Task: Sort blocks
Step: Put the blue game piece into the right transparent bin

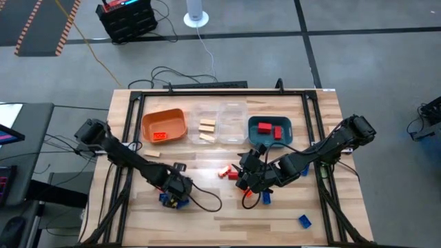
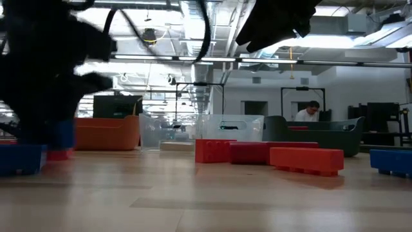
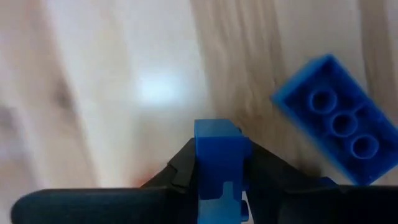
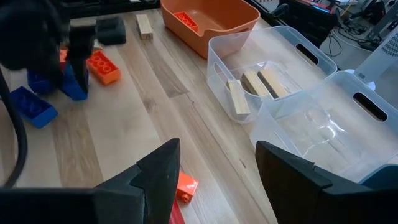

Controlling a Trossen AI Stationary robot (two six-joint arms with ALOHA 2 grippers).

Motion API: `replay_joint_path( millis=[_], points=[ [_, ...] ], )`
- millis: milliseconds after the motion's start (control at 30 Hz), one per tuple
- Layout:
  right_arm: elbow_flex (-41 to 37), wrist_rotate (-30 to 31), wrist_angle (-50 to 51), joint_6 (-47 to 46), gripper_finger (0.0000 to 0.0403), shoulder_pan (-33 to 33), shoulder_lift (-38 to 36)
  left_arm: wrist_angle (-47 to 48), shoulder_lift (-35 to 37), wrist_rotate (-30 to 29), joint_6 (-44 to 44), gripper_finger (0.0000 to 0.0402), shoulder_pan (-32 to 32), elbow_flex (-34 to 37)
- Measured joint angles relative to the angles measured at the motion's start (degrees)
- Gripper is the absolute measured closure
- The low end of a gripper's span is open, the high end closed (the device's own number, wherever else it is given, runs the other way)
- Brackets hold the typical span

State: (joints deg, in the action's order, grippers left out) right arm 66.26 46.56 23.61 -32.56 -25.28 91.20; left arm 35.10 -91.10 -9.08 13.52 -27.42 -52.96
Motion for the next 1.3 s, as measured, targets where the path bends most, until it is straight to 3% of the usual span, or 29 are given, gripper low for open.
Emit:
replay_joint_path(
  millis=[100, 367, 467, 633, 800, 933, 1033, 1133, 1300],
  points=[
    [0.0, -0.1, 0.3, 0.0, 0.0159, 0.0, 0.0, 0.0, 4.6, -1.0, -2.2, 0.032, 2.6, -0.1],
    [0.0, -0.3, 9.9, 1.4, 0.0164, 3.5, 0.0, 0.9, 18.5, -10.9, -13.3, 0.032, 13.5, -0.2],
    [-0.1, -0.6, 8.6, 8.6, 0.0176, 6.0, -0.5, -1.5, 23.6, -11.7, -17.7, 0.032, 17.5, -0.2],
    [-0.1, -7.2, 1.7, 23.8, 0.0197, 11.3, -4.9, -3.1, 30.6, -15.1, -23.0, 0.0318, 22.3, -0.2],
    [0.0, -7.5, 0.1, 31.4, 0.0209, 16.8, -7.5, -10.2, 35.7, -17.5, -24.7, 0.0317, 25.3, 4.0],
    [-0.2, -8.2, -0.5, 33.7, 0.0212, 20.9, -7.5, -20.4, 38.1, -17.3, -25.5, 0.0317, 27.7, 10.0],
    [-2.6, -14.9, -5.8, 36.5, 0.0212, 25.0, -7.5, -28.9, 37.5, -16.0, -25.4, 0.0316, 30.8, 13.1],
    [-4.6, -21.2, -9.0, 38.6, 0.0212, 29.2, -7.5, -34.2, 34.2, -10.1, -24.7, 0.0316, 34.4, 13.7],
    [-5.7, -21.7, -9.0, 40.4, 0.0212, 33.8, -7.5, -40.7, 24.7, 0.0, -23.6, 0.0316, 39.8, 11.3]
  ],
)
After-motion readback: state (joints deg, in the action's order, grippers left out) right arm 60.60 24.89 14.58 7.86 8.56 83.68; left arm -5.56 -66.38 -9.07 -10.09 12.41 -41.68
